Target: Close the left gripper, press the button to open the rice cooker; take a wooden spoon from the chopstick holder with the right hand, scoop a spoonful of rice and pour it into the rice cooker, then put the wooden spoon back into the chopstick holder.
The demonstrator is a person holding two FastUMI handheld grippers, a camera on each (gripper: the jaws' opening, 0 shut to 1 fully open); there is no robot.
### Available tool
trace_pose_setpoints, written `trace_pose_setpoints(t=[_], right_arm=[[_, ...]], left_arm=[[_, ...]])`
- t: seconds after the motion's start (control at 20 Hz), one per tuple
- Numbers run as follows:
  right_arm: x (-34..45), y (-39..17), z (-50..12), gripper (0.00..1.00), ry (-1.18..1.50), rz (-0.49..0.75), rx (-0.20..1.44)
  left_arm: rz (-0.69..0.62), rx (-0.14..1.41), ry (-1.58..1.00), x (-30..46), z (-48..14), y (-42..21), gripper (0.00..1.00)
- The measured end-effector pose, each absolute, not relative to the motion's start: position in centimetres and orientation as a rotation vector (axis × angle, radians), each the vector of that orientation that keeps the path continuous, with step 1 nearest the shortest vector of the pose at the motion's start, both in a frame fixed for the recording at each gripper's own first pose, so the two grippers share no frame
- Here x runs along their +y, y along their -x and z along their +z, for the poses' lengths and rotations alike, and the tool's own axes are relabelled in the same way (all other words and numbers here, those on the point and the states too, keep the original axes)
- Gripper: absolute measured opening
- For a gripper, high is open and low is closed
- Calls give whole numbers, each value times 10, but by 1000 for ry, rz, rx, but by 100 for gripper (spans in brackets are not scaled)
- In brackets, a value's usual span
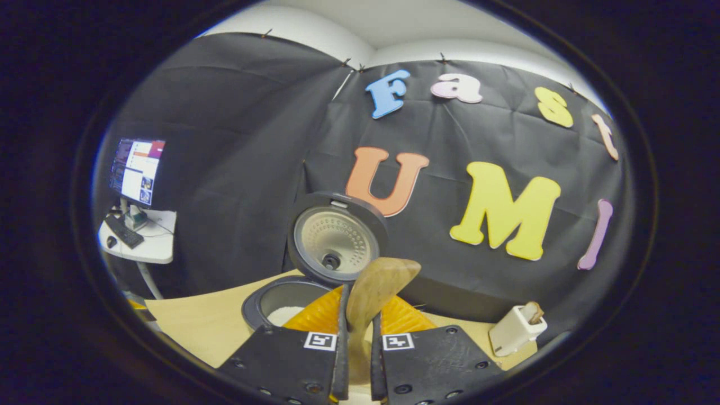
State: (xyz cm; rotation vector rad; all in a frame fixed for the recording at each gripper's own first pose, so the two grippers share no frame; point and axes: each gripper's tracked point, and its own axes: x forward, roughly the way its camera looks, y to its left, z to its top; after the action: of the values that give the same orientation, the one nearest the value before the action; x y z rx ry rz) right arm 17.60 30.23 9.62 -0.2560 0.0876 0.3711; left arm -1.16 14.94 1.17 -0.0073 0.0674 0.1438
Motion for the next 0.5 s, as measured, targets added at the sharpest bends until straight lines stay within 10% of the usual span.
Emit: trace_pose_setpoints(t=[0.5], right_arm=[[122, -103, 55, 15, 119, 292, 98]], left_arm=[[109, -19, -23, 100, 43, 30, 99]])
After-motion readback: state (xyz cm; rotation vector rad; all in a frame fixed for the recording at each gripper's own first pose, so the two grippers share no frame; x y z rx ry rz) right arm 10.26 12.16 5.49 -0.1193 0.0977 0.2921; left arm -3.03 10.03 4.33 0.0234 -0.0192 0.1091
